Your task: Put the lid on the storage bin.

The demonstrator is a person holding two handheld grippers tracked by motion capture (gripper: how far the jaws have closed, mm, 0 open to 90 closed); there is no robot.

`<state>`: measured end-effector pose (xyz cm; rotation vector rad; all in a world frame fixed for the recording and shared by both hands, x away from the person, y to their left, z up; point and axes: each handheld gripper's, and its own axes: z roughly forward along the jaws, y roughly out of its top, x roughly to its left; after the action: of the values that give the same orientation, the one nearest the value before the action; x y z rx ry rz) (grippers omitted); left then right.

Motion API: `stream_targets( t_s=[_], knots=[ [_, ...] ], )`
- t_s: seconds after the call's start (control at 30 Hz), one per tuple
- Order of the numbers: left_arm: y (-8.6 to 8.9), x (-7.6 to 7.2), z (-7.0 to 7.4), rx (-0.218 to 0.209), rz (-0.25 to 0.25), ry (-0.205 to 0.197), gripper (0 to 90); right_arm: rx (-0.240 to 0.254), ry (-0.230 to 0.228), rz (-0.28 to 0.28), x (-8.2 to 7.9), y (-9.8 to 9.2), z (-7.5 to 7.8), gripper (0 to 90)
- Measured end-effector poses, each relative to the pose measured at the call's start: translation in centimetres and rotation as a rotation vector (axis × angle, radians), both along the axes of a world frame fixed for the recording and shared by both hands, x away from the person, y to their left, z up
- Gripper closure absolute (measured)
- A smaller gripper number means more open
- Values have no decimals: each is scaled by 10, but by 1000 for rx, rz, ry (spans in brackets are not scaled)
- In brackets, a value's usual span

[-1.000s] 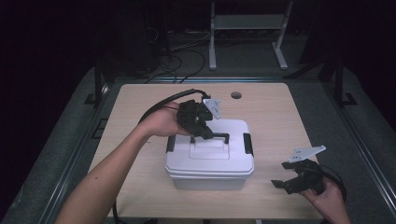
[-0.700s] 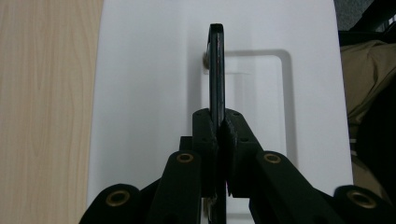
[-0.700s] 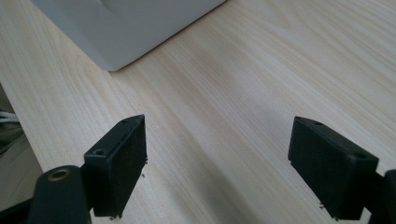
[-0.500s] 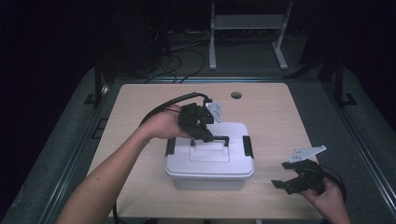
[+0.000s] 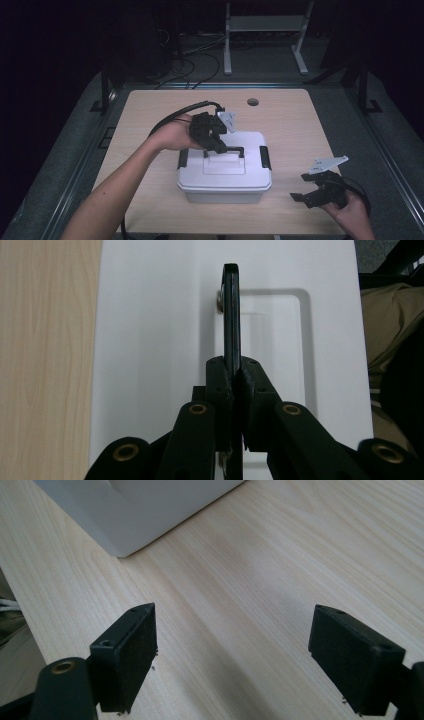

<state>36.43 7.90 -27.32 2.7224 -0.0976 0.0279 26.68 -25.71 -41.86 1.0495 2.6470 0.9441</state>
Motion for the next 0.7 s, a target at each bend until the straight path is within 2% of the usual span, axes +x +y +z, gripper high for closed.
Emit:
stream_targets(
  t_s=[0.17,0.23,0.43,0.7],
  knots=[
    [0,0,0,-1,-5,2,829,-3,4,0,0,0,-1,189],
    [1,-1,2,-16,10,5,753,-4,3,1,1,0,-1,189],
    [5,-5,5,-40,9,25,573,-6,9,-1,1,1,-2,187],
    [7,-7,4,-40,-1,18,573,-11,11,-1,2,2,-3,187]
  ],
)
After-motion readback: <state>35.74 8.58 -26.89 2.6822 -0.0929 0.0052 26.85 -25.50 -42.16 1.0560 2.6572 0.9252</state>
